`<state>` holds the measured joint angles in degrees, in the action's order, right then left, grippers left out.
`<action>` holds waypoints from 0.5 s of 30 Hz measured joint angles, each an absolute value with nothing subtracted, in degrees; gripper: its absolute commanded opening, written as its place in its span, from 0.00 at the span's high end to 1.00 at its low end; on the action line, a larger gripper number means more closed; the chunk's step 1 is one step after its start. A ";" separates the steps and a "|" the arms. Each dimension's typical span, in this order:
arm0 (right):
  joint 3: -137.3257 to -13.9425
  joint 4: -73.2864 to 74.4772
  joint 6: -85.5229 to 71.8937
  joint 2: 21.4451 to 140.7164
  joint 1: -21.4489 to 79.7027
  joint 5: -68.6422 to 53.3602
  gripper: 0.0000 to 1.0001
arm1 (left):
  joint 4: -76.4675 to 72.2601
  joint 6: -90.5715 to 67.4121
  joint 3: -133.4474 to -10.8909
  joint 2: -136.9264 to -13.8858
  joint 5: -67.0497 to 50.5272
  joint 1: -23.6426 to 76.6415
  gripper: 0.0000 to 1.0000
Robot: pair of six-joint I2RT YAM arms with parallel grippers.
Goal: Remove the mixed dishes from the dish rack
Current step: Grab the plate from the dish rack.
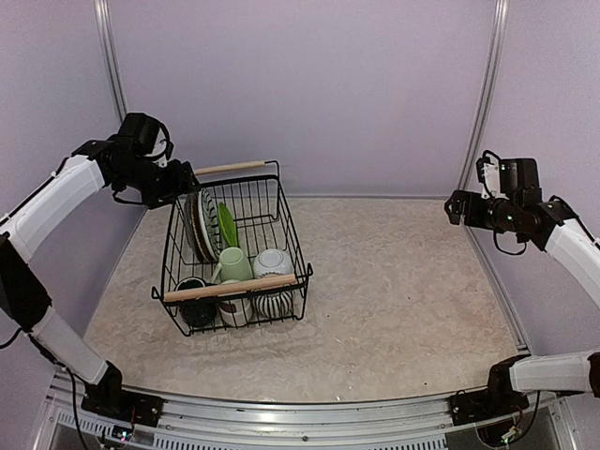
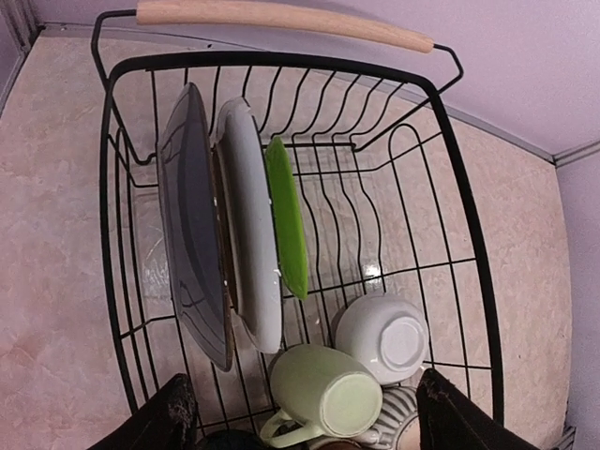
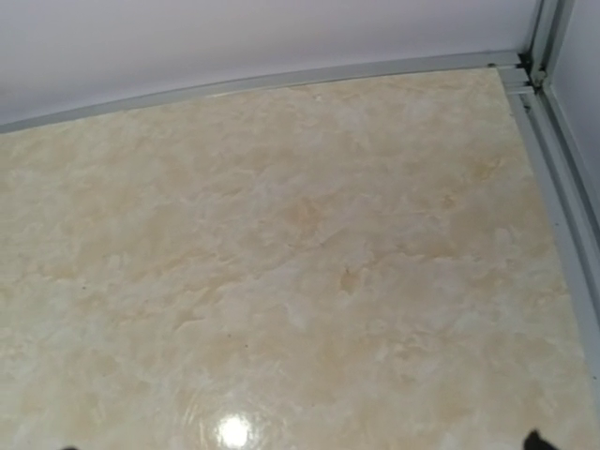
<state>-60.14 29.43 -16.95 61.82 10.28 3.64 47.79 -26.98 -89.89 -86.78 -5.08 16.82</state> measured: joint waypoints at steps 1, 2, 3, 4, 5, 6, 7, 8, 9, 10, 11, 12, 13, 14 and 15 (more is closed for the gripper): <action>-60.10 29.28 -17.04 61.82 10.31 3.51 0.00 | 48.60 -26.94 -90.87 -87.92 -3.57 16.82 0.32; -60.05 29.17 -17.10 61.82 10.35 3.38 0.00 | 49.28 -26.76 -92.05 -89.08 -2.17 16.82 0.34; -59.99 29.15 -17.23 61.82 10.35 3.22 0.00 | 49.76 -26.61 -93.17 -90.30 -0.82 16.82 0.35; -59.88 29.06 -17.30 61.82 10.39 3.16 0.00 | 50.37 -26.39 -94.45 -91.59 0.49 16.80 0.37; -59.70 28.97 -17.45 61.82 10.41 3.01 0.00 | 50.89 -26.30 -95.48 -92.68 1.50 16.75 0.39; -59.59 28.97 -17.52 61.82 10.48 2.96 0.00 | 51.53 -26.04 -96.79 -93.95 2.50 16.75 0.42; -59.37 28.91 -17.65 61.82 10.59 2.85 0.00 | 51.94 -25.80 -97.82 -95.13 3.42 16.75 0.45; -59.18 28.91 -17.72 61.82 10.79 2.72 0.00 | 52.47 -25.34 -98.98 -96.55 4.40 16.75 0.47; -59.05 28.88 -17.80 61.84 10.94 2.61 0.00 | 52.77 -25.19 -99.79 -97.76 5.28 16.75 0.49; -58.94 28.84 -17.91 61.84 11.09 2.52 0.00 | 53.19 -25.06 -100.47 -98.91 6.07 16.75 0.50; -58.83 28.82 -18.02 61.84 11.27 2.48 0.00 | 53.47 -24.95 -100.84 -99.90 6.72 16.75 0.52; -58.74 28.82 -18.11 61.84 11.33 2.44 0.00 | 53.63 -24.84 -100.97 -100.57 7.16 16.75 0.54; -58.63 28.82 -18.15 61.84 11.42 2.44 0.00 | 53.93 -24.69 -101.10 -101.30 7.66 16.75 0.57; -58.50 28.82 -18.24 61.84 11.51 2.44 0.00 | 54.37 -24.49 -101.30 -101.93 8.10 16.73 0.60; -58.33 28.80 -18.35 61.84 11.53 2.42 0.00 | 54.72 -24.34 -101.49 -102.50 8.45 16.69 0.62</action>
